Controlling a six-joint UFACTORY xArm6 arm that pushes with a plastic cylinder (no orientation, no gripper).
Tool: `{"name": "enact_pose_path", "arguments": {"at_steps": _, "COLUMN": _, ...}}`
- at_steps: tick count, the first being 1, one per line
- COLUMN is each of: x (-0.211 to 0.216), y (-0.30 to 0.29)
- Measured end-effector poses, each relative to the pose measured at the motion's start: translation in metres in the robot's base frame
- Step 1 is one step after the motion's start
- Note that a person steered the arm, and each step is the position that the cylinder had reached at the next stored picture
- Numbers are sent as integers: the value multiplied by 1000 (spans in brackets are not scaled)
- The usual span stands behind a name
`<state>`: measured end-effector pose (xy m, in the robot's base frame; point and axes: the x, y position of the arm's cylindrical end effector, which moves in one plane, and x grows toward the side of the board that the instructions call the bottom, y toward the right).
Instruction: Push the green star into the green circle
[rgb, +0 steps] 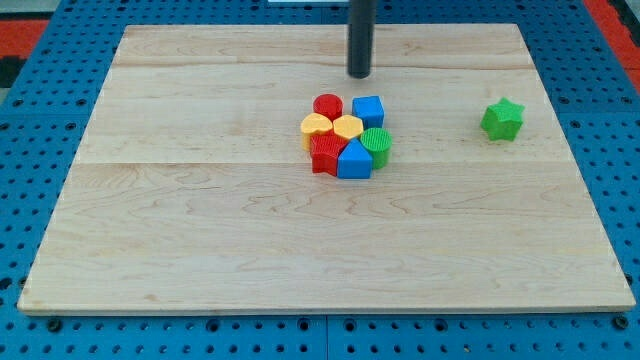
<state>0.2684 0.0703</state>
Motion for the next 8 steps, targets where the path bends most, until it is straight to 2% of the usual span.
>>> {"name": "enact_pose_path", "arguments": {"at_steps": 1, "x": -8, "y": 107}}
{"name": "enact_pose_path", "arguments": {"at_steps": 2, "x": 24, "y": 184}}
{"name": "enact_pose_path", "arguments": {"at_steps": 4, "x": 81, "y": 186}}
{"name": "enact_pose_path", "arguments": {"at_steps": 5, "x": 97, "y": 151}}
{"name": "enact_pose_path", "arguments": {"at_steps": 6, "x": 101, "y": 111}}
{"name": "enact_pose_path", "arguments": {"at_steps": 7, "x": 104, "y": 108}}
{"name": "enact_pose_path", "arguments": {"at_steps": 8, "x": 105, "y": 130}}
